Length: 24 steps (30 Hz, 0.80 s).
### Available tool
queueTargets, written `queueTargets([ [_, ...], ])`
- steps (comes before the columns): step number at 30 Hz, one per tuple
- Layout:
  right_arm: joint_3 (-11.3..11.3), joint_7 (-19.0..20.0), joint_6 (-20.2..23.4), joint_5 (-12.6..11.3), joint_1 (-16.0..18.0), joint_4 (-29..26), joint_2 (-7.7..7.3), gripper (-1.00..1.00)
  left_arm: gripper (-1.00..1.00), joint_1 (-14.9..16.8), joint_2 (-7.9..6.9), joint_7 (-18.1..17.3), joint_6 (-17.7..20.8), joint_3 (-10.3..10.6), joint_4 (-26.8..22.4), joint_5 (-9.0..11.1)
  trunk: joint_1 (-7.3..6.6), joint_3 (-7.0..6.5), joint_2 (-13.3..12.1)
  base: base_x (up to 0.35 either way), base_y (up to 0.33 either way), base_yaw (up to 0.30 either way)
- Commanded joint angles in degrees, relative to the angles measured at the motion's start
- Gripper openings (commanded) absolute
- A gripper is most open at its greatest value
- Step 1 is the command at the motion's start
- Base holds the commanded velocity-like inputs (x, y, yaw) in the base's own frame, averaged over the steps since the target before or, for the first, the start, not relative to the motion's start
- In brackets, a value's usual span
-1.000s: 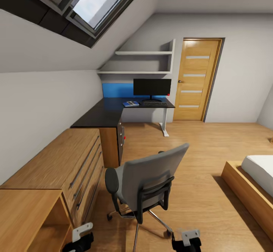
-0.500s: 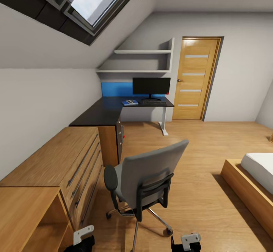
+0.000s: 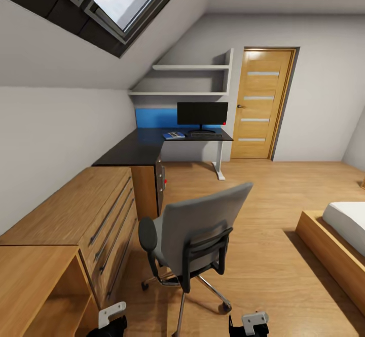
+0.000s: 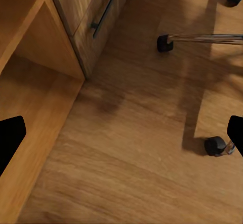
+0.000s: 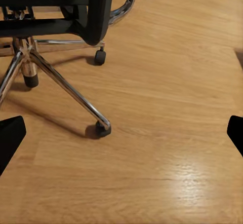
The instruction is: In the bedroom, organize the workspace by keeping the computer under the desk, ensuring the monitor is on the desk, placing the keyboard on the desk next to the monitor, placing the mouse on the desk next to the keyboard, moving the folder from the swivel chair onto the desk next to the mouse, stacking the notebook on top of the folder with the pen on top of the notebook, and positioning the swivel chair next to the desk.
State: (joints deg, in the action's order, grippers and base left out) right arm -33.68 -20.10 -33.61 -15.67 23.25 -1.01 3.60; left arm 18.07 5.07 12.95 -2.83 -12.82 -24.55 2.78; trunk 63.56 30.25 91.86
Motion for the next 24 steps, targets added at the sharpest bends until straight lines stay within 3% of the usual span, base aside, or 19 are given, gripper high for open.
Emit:
queueTargets([
  [1, -0.5, -0.2, -0.1, -0.4, 0.0, 0.0, 0.02, 1.0, 1.0, 0.0, 0.03, 0.1, -0.2, -0.1, 0.0, 0.3, 0.22, 0.24, 0.4, 0.0, 0.0, 0.0],
  [12, -0.5, -0.2, -0.1, -0.4, 0.0, 0.1, 0.09, 1.0, 1.0, 0.0, 0.06, 0.3, -0.2, -0.1, 0.0, 0.2, 2.64, 2.22, 4.9, 0.0, 0.0, -0.008],
  [24, -0.6, -0.2, -0.1, -0.5, 0.0, 0.1, 0.17, 1.0, 1.0, 0.0, 0.04, 0.3, -0.2, -0.1, 0.0, 0.2, 5.27, 4.37, 9.7, 0.0, 0.0, -0.097],
])
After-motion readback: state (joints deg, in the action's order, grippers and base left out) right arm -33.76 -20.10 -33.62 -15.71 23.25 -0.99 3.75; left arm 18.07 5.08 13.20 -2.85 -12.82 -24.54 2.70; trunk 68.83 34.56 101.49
